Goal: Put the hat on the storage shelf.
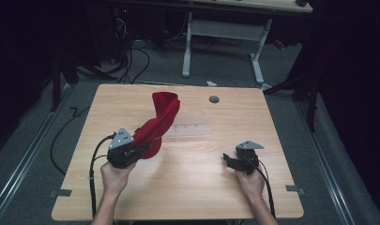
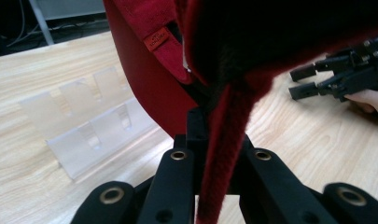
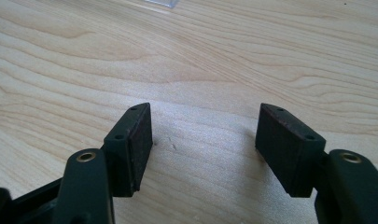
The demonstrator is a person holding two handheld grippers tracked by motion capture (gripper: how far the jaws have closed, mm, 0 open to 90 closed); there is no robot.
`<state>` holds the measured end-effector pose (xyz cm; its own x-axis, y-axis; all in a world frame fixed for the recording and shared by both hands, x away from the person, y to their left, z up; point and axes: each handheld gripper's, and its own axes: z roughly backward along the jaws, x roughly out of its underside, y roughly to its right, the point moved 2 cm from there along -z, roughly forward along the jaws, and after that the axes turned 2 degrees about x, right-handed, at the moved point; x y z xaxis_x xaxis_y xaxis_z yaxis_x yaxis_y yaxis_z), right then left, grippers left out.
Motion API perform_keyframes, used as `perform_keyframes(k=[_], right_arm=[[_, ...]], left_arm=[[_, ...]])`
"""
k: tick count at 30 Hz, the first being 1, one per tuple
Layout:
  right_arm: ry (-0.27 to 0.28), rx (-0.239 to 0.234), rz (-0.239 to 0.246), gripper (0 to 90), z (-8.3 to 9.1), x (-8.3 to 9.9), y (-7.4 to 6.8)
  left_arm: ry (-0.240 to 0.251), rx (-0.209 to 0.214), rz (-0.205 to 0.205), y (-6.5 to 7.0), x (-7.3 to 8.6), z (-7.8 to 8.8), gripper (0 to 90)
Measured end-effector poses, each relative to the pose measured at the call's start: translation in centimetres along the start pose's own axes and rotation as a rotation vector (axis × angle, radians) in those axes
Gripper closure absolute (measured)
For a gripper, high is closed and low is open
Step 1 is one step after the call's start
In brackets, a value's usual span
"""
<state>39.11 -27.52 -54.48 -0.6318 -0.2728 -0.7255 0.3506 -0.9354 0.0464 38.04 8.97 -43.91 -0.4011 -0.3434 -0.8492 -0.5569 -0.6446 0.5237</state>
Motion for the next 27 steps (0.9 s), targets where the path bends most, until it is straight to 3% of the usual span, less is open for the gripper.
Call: perform_keyframes(k=[18,27], right_arm=[[-0.005,-0.002,-0.004,35.2,0.0,0.0,-0.1],[-0.003,-0.004,0.0,34.7,0.0,0.0,-0.1]], left_arm=[[0.054,-0.033,0.038,-1.5,-2.8,-0.2,85.4],[0.078,-0.069,0.036,-2.7,-4.2,-0.9,85.4]])
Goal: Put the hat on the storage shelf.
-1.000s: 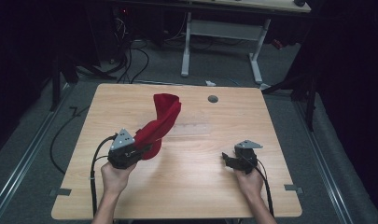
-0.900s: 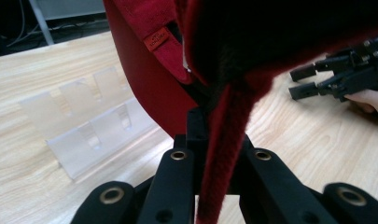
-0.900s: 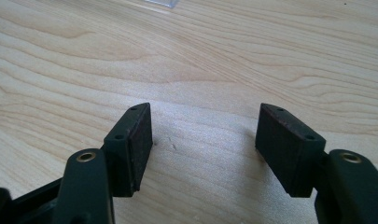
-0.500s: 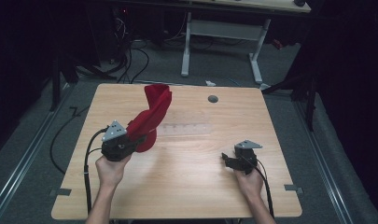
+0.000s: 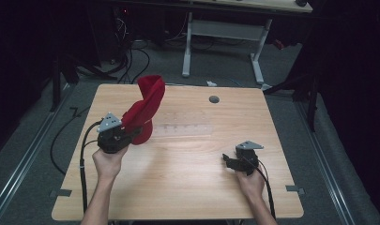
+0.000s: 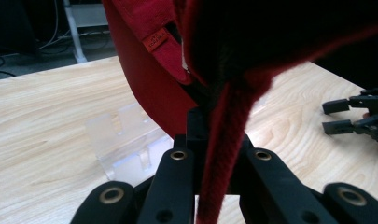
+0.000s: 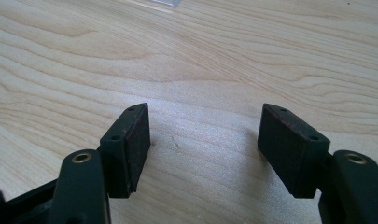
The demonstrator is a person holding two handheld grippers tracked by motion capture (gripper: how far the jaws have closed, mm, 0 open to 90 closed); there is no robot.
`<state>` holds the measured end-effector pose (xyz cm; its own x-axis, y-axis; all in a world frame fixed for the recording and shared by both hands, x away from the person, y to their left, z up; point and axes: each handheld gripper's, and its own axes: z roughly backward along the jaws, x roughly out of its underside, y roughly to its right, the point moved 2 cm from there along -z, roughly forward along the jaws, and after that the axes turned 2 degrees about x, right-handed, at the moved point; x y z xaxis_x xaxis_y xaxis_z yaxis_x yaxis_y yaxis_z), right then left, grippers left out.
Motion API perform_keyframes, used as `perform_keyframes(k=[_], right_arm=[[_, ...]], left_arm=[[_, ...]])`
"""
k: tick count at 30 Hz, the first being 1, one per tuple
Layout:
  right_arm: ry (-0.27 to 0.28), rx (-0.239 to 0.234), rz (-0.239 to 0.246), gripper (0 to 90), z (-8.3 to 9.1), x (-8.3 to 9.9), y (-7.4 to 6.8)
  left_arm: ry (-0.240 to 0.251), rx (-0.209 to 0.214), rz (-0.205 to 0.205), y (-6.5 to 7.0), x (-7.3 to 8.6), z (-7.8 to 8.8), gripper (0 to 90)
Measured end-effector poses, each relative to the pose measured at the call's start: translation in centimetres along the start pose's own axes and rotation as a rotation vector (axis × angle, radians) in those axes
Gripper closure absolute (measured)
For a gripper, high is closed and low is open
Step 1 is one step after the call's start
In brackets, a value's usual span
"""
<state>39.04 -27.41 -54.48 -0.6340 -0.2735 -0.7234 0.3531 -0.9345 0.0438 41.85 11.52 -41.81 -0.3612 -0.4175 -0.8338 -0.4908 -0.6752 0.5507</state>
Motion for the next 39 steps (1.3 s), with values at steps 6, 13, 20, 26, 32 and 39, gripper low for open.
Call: perform_keyframes(k=[6,13,20,26,32,39], right_arm=[[0.0,0.0,0.0,34.6,0.0,0.0,0.0],[0.0,0.0,0.0,34.6,0.0,0.0,0.0],[0.0,-0.001,0.001,34.6,0.0,0.0,0.0],[0.0,-0.001,0.0,34.5,0.0,0.0,0.0],[0.0,-0.001,0.001,34.5,0.0,0.0,0.0],[0.0,-0.001,0.002,34.5,0.0,0.0,0.0]], left_arm=[[0.026,-0.006,0.007,-0.5,-0.8,-0.3,85.4],[0.034,-0.04,-0.001,-1.4,-1.2,-1.3,85.3],[0.05,-0.064,-0.002,-2.0,-1.4,-2.3,85.3],[0.068,-0.084,0.011,-2.9,-1.4,-3.1,85.4],[0.069,-0.105,0.009,-3.5,-1.0,-3.8,85.3],[0.052,-0.134,-0.011,-3.9,-0.3,-4.5,85.3]])
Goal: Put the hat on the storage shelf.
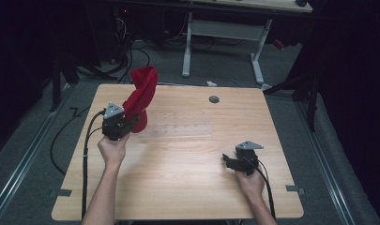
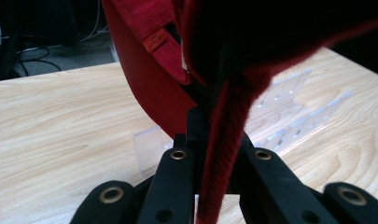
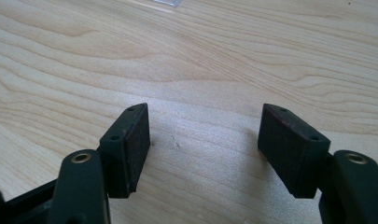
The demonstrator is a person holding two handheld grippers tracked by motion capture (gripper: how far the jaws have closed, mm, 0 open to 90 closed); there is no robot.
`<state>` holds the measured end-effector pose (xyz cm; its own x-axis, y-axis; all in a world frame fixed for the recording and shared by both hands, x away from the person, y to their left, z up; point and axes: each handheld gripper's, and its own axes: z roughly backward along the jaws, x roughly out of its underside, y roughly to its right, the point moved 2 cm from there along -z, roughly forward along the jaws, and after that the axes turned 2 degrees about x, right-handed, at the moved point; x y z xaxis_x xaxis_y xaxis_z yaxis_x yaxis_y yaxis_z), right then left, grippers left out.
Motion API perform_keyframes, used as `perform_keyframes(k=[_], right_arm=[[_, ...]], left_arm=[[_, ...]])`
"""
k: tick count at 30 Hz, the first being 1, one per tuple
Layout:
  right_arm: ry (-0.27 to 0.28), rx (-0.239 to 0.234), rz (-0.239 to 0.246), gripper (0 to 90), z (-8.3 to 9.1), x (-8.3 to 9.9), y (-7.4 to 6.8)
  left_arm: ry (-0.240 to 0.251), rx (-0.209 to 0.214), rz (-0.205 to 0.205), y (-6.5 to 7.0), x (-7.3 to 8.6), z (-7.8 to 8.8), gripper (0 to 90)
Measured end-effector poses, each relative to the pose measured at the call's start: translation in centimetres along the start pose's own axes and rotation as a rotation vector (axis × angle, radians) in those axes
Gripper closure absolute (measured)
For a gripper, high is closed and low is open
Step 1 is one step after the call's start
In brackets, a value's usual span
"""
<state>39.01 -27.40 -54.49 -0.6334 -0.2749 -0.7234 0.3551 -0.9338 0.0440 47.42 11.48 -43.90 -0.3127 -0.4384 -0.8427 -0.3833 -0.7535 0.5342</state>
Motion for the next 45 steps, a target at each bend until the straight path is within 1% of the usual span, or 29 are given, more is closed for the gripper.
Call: perform_keyframes(k=[8,11,18,19,20,21,24,27,28,29,32,33,34,35,36,37,38,39,40,41,42,45], right_arm=[[0.0,0.0,0.0,34.5,0.0,0.0,0.0],[0.0,0.0,0.0,34.5,0.0,0.0,0.0],[0.0,0.0,0.001,34.4,0.0,0.0,0.0],[0.0,0.0,0.002,34.4,0.0,0.0,0.0],[0.0,0.0,0.002,34.4,0.0,0.0,0.0],[0.0,0.0,0.002,34.4,0.0,0.0,0.0],[0.0,0.0,0.001,34.4,0.0,0.0,0.0],[0.0,-0.001,0.0,34.3,0.0,0.0,0.0],[0.001,0.0,0.001,34.3,0.0,0.0,0.0],[0.001,0.0,0.001,34.3,0.0,0.0,0.0],[0.001,0.0,0.001,34.3,0.0,0.0,0.0],[0.001,0.0,0.001,34.3,0.0,0.0,0.0],[0.0,0.0,0.001,34.3,0.0,0.0,0.0],[0.0,0.0,0.001,34.3,0.0,0.0,0.0],[0.001,0.0,0.001,34.3,0.0,0.0,0.0],[0.001,0.0,0.001,34.3,0.0,0.0,0.0],[0.001,0.0,0.001,34.3,0.0,0.0,0.0],[0.0,-0.001,0.001,34.3,0.0,0.0,0.0],[0.0,0.0,0.002,34.2,0.0,0.0,0.0],[0.0,0.0,0.002,34.2,0.0,0.0,0.0],[0.001,0.0,0.002,34.2,0.0,0.0,0.0],[0.0,-0.001,0.002,34.2,0.0,0.0,0.0]], left_arm=[[0.004,-0.013,0.001,-0.2,0.4,-0.5,85.2],[0.008,-0.017,0.009,-0.5,0.8,-0.6,85.2],[-0.006,-0.028,0.024,-1.1,1.8,-0.7,85.1],[0.0,-0.026,0.029,-1.1,1.9,-0.7,85.1],[0.007,-0.023,0.047,-1.3,1.9,-0.6,85.0],[0.007,-0.023,0.051,-1.3,1.9,-0.5,84.9],[0.003,-0.025,0.057,-1.5,2.1,-0.3,84.4],[0.0,-0.028,0.046,-1.4,2.3,-0.1,84.3],[-0.002,-0.026,0.057,-1.4,2.4,-0.1,83.7],[-0.001,-0.026,0.064,-1.4,2.4,0.0,82.8],[-0.008,-0.029,0.066,-1.5,2.5,0.1,78.4],[-0.01,-0.033,0.063,-1.5,2.6,0.2,78.4],[-0.014,-0.043,0.05,-1.5,2.7,0.3,73.3],[-0.014,-0.043,0.05,-1.5,2.7,0.3,71.9],[-0.02,-0.049,0.041,-1.5,2.8,0.5,70.0],[-0.02,-0.049,0.041,-1.5,2.8,0.5,67.8],[-0.02,-0.051,0.04,-1.5,2.8,0.6,67.8],[-0.02,-0.052,0.042,-1.6,2.8,0.7,65.1],[-0.016,-0.055,0.047,-1.6,2.7,0.9,59.8],[-0.016,-0.055,0.047,-1.6,2.7,0.9,57.4],[-0.018,-0.057,0.05,-1.6,2.7,1.0,57.4],[-0.018,-0.06,0.045,-1.5,2.6,1.1,48.3]])
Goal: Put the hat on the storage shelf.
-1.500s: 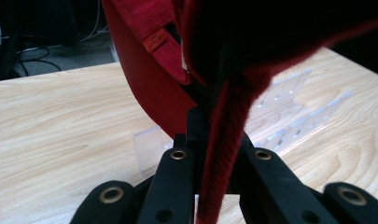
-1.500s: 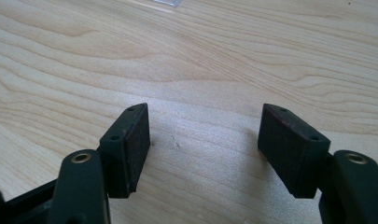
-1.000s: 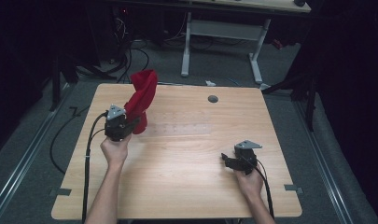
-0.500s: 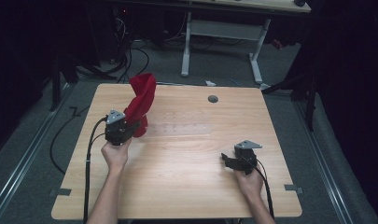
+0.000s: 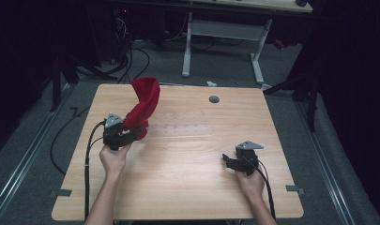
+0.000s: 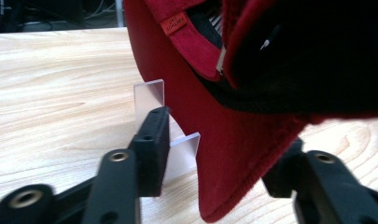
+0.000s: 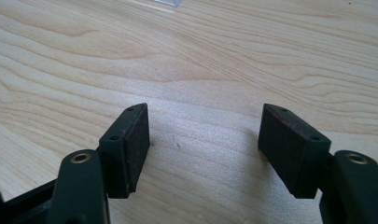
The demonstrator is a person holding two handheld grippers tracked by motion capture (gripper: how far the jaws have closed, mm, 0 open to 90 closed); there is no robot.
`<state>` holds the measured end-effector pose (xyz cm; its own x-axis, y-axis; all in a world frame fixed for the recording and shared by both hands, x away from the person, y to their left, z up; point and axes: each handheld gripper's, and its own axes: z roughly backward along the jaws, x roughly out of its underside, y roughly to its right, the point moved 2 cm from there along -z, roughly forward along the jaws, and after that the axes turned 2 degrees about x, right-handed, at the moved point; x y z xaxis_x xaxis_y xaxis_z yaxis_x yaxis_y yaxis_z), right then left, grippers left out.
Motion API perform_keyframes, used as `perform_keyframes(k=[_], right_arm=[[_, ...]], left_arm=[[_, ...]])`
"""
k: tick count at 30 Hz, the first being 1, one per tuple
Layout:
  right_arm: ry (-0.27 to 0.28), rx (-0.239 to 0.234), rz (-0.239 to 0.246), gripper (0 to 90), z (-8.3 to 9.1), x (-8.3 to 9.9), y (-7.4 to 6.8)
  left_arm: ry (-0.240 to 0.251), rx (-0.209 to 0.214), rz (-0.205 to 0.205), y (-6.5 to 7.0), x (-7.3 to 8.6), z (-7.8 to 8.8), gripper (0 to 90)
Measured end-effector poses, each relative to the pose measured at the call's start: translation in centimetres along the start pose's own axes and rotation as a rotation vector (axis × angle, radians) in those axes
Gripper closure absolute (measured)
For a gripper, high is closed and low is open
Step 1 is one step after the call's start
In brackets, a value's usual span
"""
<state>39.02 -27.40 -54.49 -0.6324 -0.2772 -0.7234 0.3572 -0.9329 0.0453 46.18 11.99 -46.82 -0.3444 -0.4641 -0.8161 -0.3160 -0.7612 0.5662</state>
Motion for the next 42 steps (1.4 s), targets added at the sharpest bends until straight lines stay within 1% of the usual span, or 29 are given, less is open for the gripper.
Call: perform_keyframes(k=[4,6,13,17,29,33,36,38,42], right_arm=[[0.0,0.0,0.0,34.2,0.0,0.0,0.0],[0.0,0.0,0.0,34.2,0.0,0.0,0.0],[0.0,0.0,0.0,34.2,0.0,0.0,0.0],[0.0,0.0,0.0,34.2,0.0,0.0,0.0],[0.0,0.0,0.0,34.2,0.0,0.0,0.0],[0.0,0.0,-0.001,34.2,0.0,0.0,0.0],[0.0,0.0,-0.001,34.2,0.0,0.0,0.0],[0.0,0.0,-0.001,34.2,0.0,0.0,0.0],[0.0,0.0,-0.001,34.2,0.0,0.0,0.0]], left_arm=[[0.002,-0.005,0.008,0.2,-0.2,0.3,43.8],[0.001,-0.005,0.011,0.2,-0.2,0.3,43.0],[-0.007,0.003,-0.011,0.6,-0.3,0.9,40.5],[0.002,0.005,-0.007,0.7,-0.4,1.3,40.1],[0.012,0.001,0.003,0.4,-0.5,2.7,38.5],[0.005,0.002,-0.017,0.6,-0.5,3.2,38.1],[0.003,0.01,-0.022,0.8,-0.5,3.6,38.0],[0.007,0.013,-0.018,0.9,-0.5,3.8,38.0],[0.008,0.002,-0.013,0.6,-0.2,4.5,37.9]])
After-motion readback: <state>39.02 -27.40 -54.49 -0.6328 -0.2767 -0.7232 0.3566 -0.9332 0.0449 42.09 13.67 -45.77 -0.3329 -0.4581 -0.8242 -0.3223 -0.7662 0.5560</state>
